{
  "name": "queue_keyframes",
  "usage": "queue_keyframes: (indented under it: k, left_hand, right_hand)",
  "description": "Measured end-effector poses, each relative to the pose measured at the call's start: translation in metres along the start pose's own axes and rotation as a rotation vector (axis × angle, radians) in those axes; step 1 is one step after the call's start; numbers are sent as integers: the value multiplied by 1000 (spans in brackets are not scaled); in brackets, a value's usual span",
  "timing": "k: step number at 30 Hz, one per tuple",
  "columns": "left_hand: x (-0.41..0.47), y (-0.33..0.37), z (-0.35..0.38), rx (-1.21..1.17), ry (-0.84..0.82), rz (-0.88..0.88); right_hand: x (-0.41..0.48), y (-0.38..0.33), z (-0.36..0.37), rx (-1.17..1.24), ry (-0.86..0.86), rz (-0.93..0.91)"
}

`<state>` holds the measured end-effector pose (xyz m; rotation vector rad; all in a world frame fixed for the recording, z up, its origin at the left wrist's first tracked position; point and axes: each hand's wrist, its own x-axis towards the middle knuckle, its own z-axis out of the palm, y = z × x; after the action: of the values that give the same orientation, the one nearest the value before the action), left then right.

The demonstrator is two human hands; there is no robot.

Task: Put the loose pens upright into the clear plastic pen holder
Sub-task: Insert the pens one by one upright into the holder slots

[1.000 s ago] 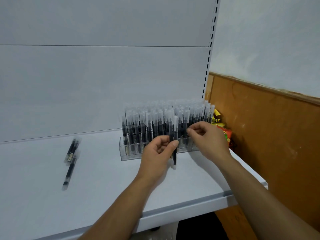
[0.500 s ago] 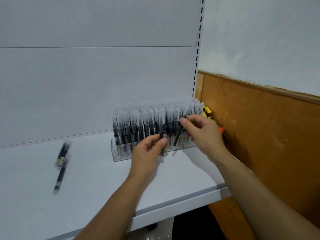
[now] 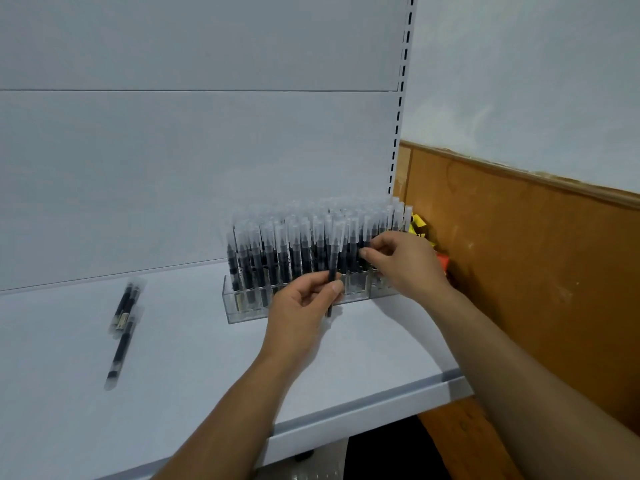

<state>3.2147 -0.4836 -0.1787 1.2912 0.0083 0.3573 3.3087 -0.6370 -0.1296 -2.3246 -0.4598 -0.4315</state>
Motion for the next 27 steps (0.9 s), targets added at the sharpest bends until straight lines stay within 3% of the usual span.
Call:
queue_keyframes:
  k: [11,15,20,27]
  left_hand:
    - [-2,2,1,-22,-9,-39]
    - [-6,5,2,120,-17,37]
    - [-10,9,3,240,-70,109]
    - [-12,8,4,370,-95,179]
  right_hand:
    - [-7,-2,3,78,-3,42]
    - [-28,-2,1,230,179,23]
    - [-50,-16,6,491,-60,-67]
    - [-52,-18,3,593,-113,-41]
